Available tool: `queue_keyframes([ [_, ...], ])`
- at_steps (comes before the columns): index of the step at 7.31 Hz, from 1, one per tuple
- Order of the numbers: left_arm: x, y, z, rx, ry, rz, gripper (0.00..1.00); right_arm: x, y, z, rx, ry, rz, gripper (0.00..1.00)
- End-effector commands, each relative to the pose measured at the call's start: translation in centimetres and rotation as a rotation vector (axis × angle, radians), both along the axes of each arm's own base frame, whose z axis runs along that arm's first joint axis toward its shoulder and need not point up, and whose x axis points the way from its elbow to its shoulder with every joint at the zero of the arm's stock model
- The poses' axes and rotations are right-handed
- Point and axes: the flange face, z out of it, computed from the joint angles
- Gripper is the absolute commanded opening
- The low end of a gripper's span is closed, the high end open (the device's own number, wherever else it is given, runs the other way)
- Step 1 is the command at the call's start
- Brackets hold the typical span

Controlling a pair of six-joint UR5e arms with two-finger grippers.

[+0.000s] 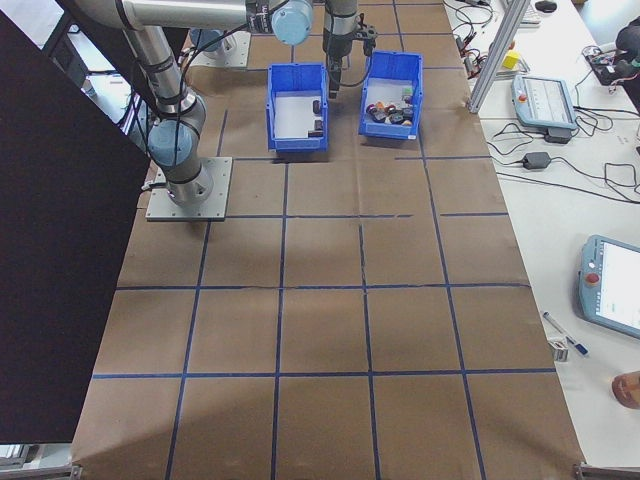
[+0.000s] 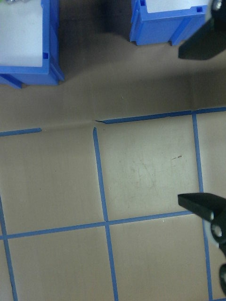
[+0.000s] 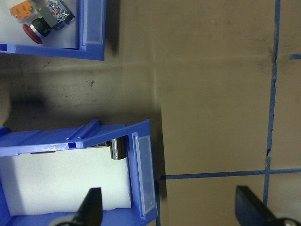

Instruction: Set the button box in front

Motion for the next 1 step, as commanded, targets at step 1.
queue_keyframes([
  [1,0.01,-0.03,0.1,-0.001,-0.001,0.0,0.99,0.0,-0.02,-0.02,0.0,0.0,0.0,1.0],
])
